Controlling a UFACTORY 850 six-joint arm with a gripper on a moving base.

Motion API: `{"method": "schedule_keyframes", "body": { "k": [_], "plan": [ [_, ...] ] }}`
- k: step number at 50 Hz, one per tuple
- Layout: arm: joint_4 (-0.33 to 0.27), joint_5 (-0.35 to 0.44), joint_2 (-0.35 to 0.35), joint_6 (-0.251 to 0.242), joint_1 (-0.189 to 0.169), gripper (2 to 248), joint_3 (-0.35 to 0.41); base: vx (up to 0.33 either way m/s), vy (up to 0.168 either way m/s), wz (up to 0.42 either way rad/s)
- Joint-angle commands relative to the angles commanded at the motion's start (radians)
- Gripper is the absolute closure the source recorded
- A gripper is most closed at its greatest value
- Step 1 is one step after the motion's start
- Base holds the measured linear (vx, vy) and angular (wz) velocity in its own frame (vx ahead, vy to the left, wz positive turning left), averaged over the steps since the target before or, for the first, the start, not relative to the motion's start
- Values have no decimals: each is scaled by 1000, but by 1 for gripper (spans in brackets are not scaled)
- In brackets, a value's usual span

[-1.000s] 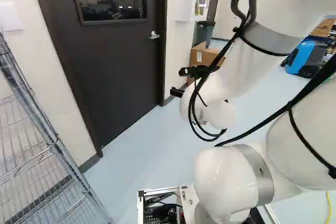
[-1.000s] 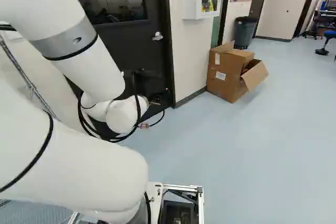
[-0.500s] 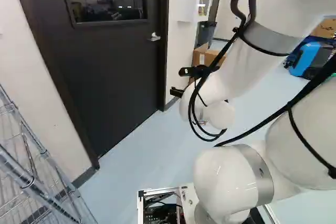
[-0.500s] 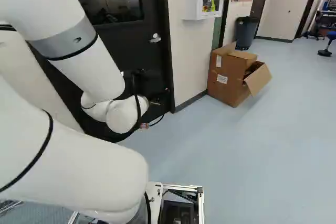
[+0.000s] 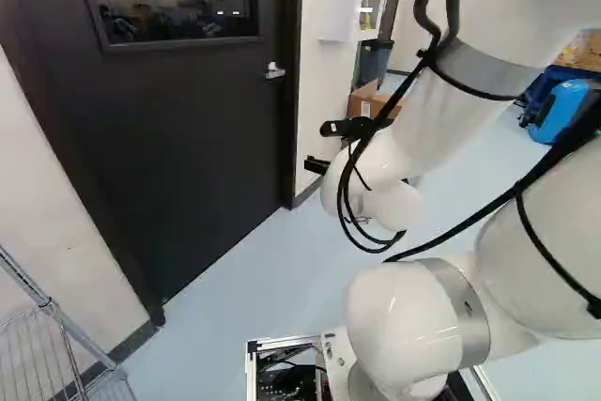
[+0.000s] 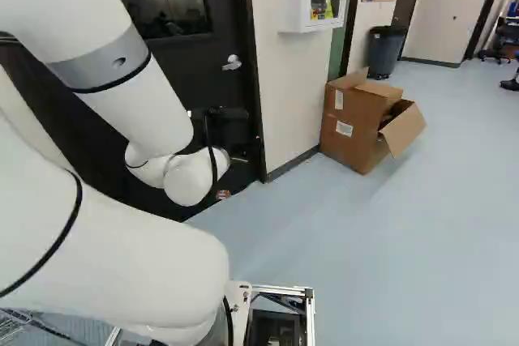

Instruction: Open the door and move inside

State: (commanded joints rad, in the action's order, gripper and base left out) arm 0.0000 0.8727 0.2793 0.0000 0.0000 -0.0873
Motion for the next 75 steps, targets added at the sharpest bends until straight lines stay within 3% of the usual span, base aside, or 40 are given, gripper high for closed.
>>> {"method": "schedule_keyframes", "body": {
  "k": [44,75],
  "plan": [
    [0,0,0,0,0,3,0,177,15,363],
    [0,0,-3,0,0,3,-3,163,-27,8]
  ]
}}
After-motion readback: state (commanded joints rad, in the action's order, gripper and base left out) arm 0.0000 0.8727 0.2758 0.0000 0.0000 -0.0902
